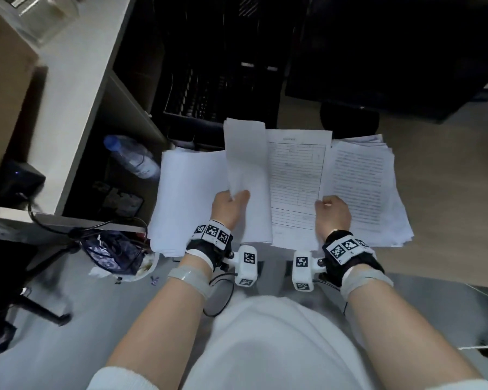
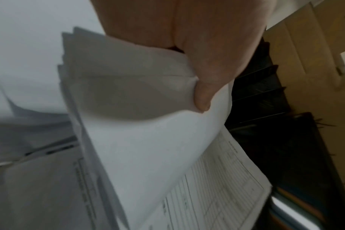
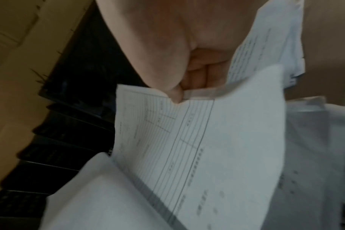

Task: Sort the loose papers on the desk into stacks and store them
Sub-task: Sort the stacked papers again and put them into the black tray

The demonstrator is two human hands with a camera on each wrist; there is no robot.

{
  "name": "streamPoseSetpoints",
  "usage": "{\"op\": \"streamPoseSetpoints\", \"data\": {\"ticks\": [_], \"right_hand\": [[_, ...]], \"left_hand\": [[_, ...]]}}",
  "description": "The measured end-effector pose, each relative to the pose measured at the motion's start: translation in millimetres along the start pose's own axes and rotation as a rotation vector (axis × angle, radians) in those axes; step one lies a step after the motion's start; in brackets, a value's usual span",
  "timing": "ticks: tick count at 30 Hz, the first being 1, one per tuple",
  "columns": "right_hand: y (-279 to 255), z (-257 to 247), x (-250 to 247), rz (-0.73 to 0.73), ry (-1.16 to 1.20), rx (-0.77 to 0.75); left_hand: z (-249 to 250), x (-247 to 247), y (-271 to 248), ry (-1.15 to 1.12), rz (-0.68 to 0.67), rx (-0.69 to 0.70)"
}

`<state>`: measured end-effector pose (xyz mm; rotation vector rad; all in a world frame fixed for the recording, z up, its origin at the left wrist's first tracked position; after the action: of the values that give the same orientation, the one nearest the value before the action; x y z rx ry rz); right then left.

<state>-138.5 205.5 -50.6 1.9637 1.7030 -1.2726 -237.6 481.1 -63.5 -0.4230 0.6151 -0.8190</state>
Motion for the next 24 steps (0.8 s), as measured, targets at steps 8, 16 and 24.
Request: {"op": "streamPoseSetpoints", "data": {"ticks": [8, 16, 24], "right_hand": [[-2, 48, 23, -0.016, -0.103, 0.185], [18, 22, 40, -0.173, 0.083, 0.053], [15, -32, 35, -0.511, 0.424, -0.007]], "left_hand": [[-21, -34, 10, 0.070, 0.133, -0.014], [-18, -9, -4, 0.222, 0.216, -0.051], [28, 56, -46, 0.028, 0.219, 0.023]]}}
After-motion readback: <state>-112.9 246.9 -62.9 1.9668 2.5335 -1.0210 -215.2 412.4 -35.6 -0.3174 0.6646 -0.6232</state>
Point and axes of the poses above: each hand's wrist, its own y-axis towards the middle knuckle, its own x-axis out of the palm, z = x × y, the point moved 10 cm from there along y, towards the middle knuckle, and after that the axes turned 11 degrees about z, right-handed, at the moved point
